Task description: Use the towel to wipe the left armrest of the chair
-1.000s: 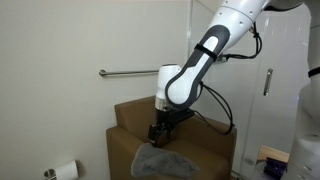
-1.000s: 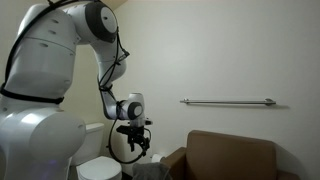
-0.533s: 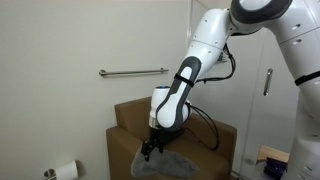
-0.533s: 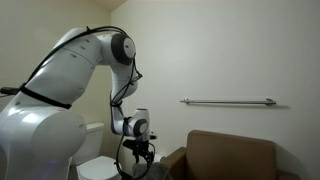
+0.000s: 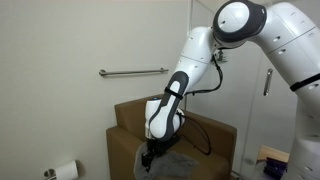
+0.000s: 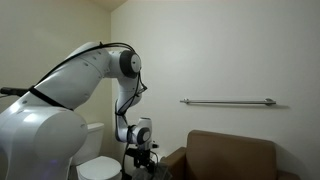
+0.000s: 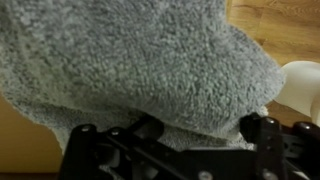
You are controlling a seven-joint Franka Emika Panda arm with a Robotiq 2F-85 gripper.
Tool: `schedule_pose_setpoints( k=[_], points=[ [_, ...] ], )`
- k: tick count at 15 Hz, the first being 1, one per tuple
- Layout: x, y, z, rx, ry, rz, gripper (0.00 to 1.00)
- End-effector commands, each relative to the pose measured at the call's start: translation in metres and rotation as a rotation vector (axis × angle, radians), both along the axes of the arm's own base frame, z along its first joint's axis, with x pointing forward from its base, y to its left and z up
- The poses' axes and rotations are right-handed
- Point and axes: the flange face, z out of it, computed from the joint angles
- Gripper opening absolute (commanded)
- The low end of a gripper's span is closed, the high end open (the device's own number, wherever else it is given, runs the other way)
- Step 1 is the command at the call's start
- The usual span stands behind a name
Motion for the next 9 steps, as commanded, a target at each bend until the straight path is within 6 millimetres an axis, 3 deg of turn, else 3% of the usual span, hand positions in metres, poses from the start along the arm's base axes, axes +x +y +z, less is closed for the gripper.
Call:
schedule_pose_setpoints(
  k=[1,7,9],
  points=[
    [0.002,-0.006,-0.002,-0.036,0.057,0.040,0.47],
    [0.030,-0.009,0.007,-0.032,0.109,0.040,0.10],
    [0.043,-0.015,0.006,-0.027,0.134,0.022,0.06]
  ],
)
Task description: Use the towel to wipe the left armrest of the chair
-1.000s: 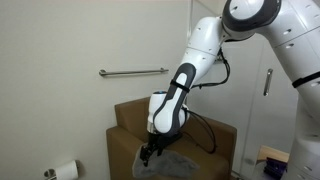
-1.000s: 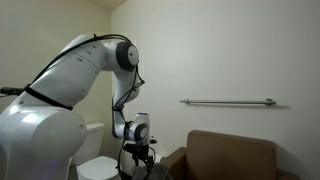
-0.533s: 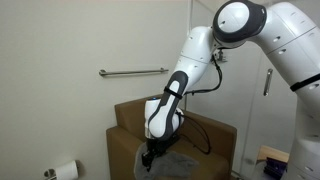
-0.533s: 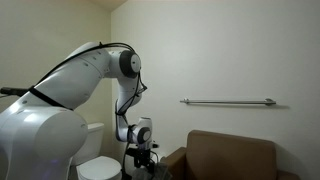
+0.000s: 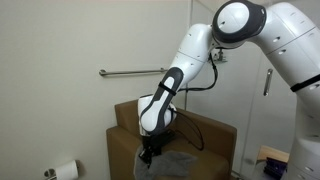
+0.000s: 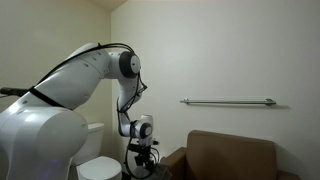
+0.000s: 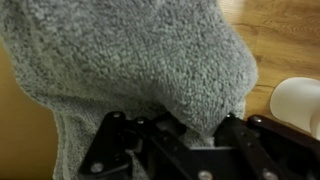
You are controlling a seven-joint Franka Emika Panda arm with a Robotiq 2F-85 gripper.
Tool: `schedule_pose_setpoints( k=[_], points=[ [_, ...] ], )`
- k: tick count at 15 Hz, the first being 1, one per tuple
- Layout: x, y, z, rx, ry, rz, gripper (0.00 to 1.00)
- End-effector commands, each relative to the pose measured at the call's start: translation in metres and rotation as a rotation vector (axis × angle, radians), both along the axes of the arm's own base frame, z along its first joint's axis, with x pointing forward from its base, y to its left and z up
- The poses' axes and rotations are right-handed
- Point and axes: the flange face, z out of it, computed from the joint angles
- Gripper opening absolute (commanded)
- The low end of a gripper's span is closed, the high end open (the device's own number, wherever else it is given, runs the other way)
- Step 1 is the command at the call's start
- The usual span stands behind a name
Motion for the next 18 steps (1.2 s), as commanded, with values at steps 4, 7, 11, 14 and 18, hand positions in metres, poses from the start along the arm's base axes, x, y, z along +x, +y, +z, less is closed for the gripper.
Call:
schedule_pose_setpoints(
  k=[4,7,11,14,18],
  points=[
    [0.047,-0.042,-0.020,-0.004,0.086,-0.061,0.07],
    [0.073,-0.049,-0.019,0.011,0.095,-0.102,0.07],
    [0.120,-0.053,-0.006,0.000,0.056,-0.125,0.07],
    [0.154,-0.057,0.004,-0.012,0.013,-0.139,0.07],
    [0.180,-0.060,0.001,-0.020,-0.013,-0.134,0.07]
  ],
)
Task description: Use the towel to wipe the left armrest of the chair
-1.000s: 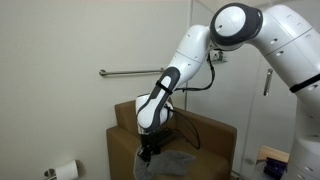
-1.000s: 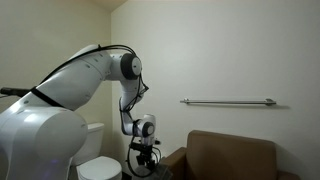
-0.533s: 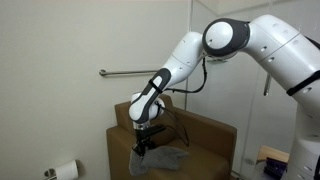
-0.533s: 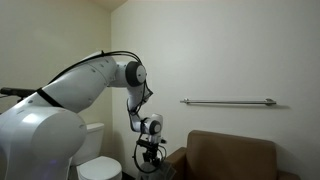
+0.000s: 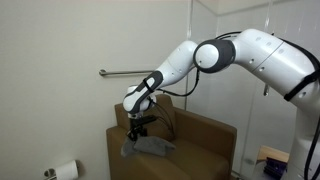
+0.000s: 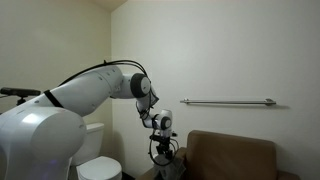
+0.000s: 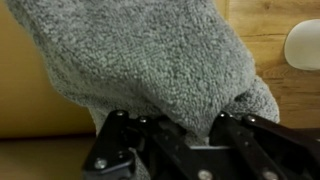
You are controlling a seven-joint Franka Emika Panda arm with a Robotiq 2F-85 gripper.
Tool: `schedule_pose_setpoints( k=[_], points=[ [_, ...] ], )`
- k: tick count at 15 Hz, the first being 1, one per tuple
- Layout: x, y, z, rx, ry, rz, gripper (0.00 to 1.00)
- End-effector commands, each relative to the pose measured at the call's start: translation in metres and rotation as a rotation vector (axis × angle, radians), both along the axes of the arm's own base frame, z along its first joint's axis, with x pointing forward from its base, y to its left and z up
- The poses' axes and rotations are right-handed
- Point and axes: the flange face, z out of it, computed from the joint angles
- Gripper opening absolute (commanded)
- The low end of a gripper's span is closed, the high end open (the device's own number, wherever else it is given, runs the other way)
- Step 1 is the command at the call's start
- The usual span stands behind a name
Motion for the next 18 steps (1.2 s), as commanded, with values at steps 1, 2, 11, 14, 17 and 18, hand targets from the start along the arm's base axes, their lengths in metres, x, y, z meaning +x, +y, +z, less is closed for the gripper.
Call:
schedule_pose_setpoints(
  k=[1,2,11,14,17,18],
  points=[
    [0.017,-0.006,-0.020,-0.010,0.001,0.021,0.07],
    [0.016,-0.003,-0.024,0.000,0.014,0.028,0.07],
    [-0.040,0.012,0.013,0.027,0.093,0.130,0.07],
    [-0.075,0.024,0.024,0.007,0.151,0.130,0.07],
    [-0.118,0.028,0.023,0.015,0.227,0.107,0.07],
    [-0.134,0.029,0.022,0.023,0.254,0.097,0.07]
  ],
)
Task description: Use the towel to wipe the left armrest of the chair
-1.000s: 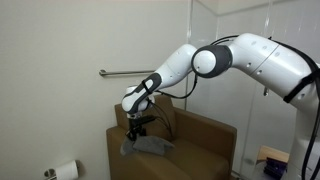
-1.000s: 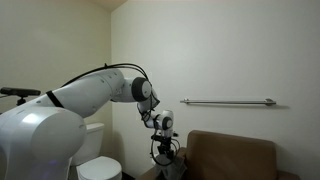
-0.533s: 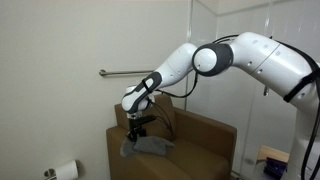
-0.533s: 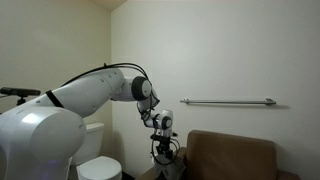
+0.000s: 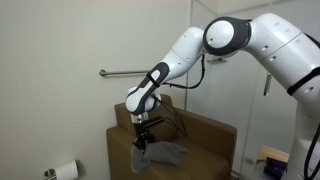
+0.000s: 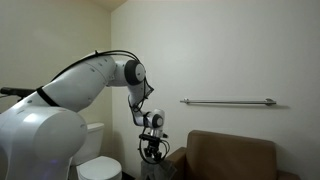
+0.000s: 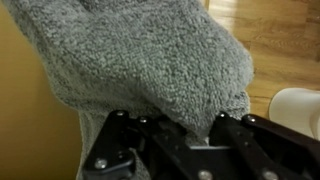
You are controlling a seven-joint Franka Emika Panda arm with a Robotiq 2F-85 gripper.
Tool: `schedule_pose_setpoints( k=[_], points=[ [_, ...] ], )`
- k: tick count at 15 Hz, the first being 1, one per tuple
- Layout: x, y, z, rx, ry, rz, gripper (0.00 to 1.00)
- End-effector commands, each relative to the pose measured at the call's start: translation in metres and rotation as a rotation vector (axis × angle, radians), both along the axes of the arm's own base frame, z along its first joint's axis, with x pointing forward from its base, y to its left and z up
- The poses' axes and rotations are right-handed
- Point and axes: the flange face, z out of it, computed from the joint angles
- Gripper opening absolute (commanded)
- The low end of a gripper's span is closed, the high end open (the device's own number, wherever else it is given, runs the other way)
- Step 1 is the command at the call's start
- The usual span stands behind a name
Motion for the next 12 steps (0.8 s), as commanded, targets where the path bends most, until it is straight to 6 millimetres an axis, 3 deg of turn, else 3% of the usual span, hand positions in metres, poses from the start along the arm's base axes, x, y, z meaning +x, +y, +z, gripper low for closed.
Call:
schedule_pose_setpoints(
  k=[1,6,8,12],
  points=[
    [-0.067,-0.004,0.010,0.002,0.097,-0.040,0.07],
    [-0.147,-0.011,-0.010,0.035,0.209,-0.057,0.07],
    [-0.149,-0.013,-0.025,0.044,0.224,-0.049,0.07],
    [-0.106,-0.012,-0.056,0.039,0.188,-0.025,0.07]
  ],
)
